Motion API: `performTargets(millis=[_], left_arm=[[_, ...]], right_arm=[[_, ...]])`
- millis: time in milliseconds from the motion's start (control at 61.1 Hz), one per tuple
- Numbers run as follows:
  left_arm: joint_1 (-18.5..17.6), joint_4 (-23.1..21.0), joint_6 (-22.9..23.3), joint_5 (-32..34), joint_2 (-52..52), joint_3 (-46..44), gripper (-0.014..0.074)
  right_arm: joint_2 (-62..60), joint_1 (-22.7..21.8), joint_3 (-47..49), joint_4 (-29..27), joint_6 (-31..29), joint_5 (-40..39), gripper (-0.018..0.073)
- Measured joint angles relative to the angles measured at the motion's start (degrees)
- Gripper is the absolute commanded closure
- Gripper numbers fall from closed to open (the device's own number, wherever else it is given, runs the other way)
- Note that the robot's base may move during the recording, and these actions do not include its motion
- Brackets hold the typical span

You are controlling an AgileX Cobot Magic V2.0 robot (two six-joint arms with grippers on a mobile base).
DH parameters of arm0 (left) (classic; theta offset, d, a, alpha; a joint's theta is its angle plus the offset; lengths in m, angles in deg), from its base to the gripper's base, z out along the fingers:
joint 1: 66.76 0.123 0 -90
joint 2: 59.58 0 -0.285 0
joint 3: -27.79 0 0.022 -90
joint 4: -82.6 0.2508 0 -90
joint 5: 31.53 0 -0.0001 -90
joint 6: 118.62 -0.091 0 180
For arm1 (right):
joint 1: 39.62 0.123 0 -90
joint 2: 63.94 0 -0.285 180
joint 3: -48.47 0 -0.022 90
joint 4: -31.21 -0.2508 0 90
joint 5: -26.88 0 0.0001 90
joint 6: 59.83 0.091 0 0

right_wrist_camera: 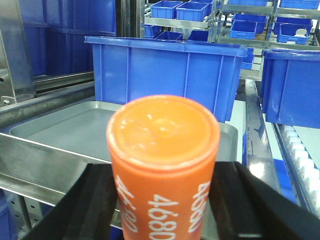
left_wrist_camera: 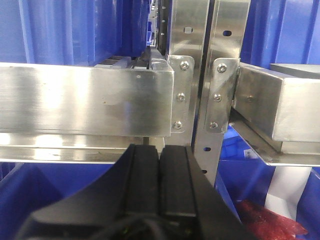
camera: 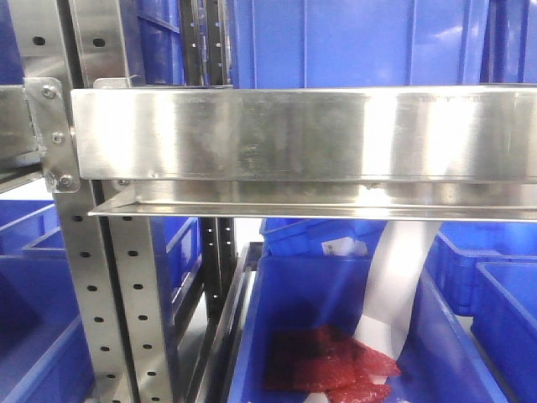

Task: Grab orange capacitor from left shelf to right conveyor
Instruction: 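Withdraw the right gripper holding the capacitor out of the shelf, then drive the base away from the shelf across the floor, holding the capacitor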

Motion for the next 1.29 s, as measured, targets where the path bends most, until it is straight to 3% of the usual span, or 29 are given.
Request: performTargets(millis=[1293], left_arm=[[0.00,0.00,0.00,0.00,0.00,0.00,0.0723]], right_arm=[[0.00,0.00,0.00,0.00,-0.03,0.00,0.0447]])
